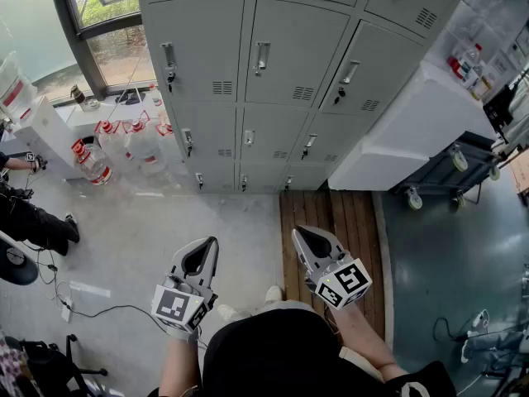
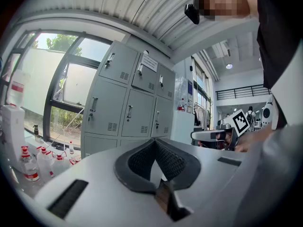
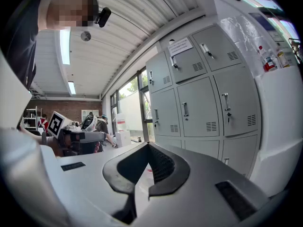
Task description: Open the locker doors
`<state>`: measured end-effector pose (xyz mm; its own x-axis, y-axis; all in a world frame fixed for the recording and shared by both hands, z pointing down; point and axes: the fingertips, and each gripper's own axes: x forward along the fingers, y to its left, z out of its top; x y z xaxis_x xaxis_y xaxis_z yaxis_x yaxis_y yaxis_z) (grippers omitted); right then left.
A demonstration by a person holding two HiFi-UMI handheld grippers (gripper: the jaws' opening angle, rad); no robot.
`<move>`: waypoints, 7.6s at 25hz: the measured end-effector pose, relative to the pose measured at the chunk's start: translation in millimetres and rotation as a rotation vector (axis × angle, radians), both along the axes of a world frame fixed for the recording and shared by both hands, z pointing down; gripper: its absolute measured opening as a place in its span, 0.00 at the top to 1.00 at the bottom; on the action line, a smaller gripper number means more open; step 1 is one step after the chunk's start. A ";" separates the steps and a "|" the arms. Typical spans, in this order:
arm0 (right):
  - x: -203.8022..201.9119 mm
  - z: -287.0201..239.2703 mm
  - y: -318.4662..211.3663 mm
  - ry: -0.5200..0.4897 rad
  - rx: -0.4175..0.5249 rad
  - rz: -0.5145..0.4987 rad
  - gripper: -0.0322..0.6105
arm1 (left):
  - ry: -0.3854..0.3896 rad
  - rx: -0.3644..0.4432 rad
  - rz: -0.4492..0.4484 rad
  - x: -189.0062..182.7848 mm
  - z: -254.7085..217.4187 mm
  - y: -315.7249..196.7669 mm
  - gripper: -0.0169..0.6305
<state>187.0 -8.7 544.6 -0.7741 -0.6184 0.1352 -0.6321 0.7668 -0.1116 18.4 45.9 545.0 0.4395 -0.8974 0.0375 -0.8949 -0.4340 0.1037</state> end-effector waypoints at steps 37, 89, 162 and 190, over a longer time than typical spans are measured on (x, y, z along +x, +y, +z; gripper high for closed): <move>-16.6 -9.4 -141.6 -0.078 0.001 -0.025 0.91 | -0.064 0.003 -0.043 0.0 -10.4 -144.8 0.95; -415.3 -454.1 -367.1 -0.205 0.521 -0.191 0.59 | -0.137 0.147 -0.320 -300.8 -173.1 -290.3 0.95; -305.2 -483.9 -269.3 -0.186 0.520 -0.245 0.91 | -0.038 0.211 -0.091 -183.7 -187.4 -294.6 0.95; -78.5 -413.6 -292.7 -0.219 0.426 0.123 0.91 | 0.017 0.478 -0.074 -113.6 -312.4 -339.7 0.95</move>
